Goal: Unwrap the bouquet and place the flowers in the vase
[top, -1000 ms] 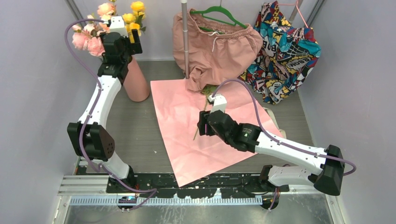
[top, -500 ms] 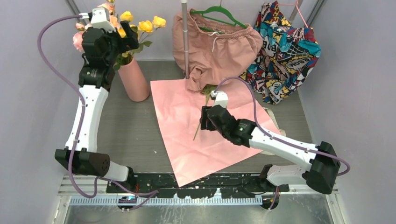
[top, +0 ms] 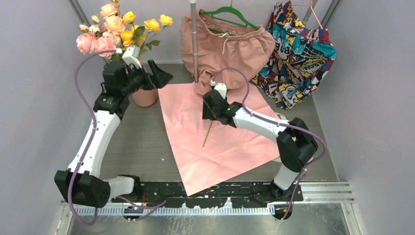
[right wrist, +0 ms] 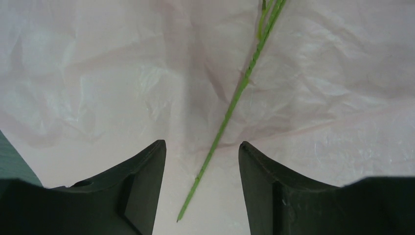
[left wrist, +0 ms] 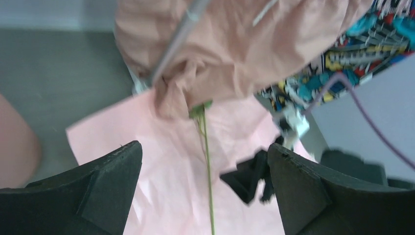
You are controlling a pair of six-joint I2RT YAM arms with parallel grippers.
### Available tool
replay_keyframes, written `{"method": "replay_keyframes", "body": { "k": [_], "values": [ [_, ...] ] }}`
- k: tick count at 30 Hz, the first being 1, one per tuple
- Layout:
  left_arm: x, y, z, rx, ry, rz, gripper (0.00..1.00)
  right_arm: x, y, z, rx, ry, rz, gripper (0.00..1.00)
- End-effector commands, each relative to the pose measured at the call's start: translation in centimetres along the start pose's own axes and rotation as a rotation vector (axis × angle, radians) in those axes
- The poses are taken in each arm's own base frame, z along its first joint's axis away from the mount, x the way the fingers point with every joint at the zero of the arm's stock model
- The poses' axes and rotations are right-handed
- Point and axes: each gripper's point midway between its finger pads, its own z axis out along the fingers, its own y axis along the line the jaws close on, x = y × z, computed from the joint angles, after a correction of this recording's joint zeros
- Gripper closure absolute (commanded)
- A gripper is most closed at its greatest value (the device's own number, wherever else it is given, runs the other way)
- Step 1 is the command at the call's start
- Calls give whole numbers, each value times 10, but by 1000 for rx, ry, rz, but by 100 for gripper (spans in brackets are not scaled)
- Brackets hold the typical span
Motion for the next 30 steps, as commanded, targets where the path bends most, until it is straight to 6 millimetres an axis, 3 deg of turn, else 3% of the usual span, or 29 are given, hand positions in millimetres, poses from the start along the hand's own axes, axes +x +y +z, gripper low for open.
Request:
{"method": "replay_keyframes", "body": {
  "k": [1, 9, 18, 21, 23, 27, 30],
  "values": [
    [26, -24, -15, 127, 55, -26, 0, -34, 8, 14, -1, -30, 17, 39],
    [70, -17, -26, 124, 115, -89, 0, -15, -13, 63, 63, 71, 72, 39],
    [126, -34, -12, 183, 252, -104, 0, 13, -12, 94, 67, 135, 87, 49],
    [136, -36, -9, 183, 275, -99, 0, 17, -11, 95, 59, 146, 97, 69],
    [141, -35, -7, 177, 287, -101, 0, 17, -12, 92, 59, 146, 99, 97],
    [147, -29, -3, 153, 294, -119, 0, 10, -10, 73, 36, 130, 101, 99],
    [151, -26, 3, 122, 308, -186, 3, -1, -5, 45, 7, 71, 92, 99]
  ]
}}
